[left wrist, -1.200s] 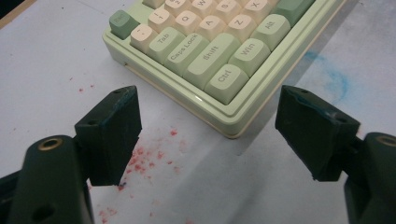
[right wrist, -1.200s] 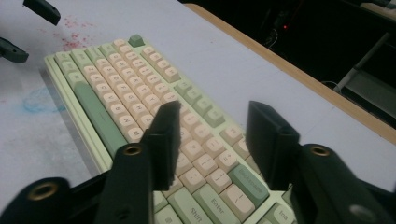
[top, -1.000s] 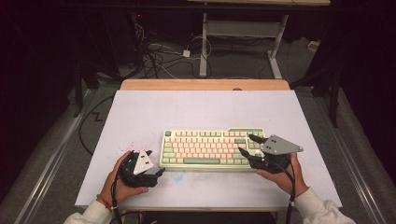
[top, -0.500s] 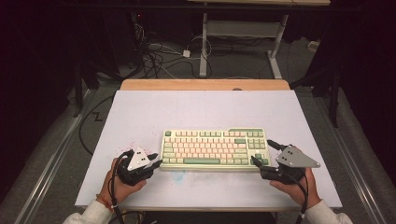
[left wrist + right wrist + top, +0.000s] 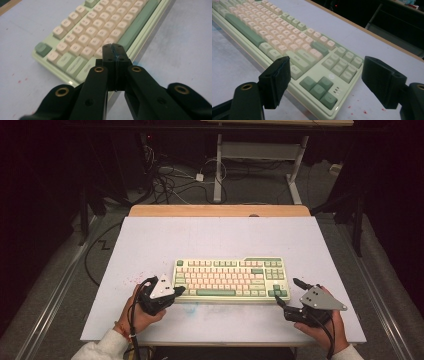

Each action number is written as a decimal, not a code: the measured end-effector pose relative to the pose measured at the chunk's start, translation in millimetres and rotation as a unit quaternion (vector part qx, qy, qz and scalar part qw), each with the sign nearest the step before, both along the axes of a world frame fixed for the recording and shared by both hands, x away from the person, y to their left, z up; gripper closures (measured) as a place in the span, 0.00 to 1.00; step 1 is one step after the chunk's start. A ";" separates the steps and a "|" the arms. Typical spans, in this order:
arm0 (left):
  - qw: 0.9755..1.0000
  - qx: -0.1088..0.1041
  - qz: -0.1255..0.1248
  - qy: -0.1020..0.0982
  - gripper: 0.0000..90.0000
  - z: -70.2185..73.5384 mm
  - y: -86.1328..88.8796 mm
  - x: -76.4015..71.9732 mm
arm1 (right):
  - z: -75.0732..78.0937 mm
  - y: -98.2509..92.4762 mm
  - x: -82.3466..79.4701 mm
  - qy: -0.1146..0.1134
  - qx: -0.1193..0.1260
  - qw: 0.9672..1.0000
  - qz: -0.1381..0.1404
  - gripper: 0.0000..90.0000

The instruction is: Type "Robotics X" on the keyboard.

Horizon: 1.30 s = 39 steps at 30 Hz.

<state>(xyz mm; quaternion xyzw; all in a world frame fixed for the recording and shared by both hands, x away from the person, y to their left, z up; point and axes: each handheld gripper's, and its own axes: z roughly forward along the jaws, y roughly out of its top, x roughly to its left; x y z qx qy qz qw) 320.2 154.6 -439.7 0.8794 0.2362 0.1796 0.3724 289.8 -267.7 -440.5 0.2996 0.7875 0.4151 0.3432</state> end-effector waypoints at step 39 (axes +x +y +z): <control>0.995 0.076 -0.049 0.045 0.97 -7.4 -95.3 52.7 | -10.6 5.6 5.0 0.028 -0.042 0.999 0.006 0.27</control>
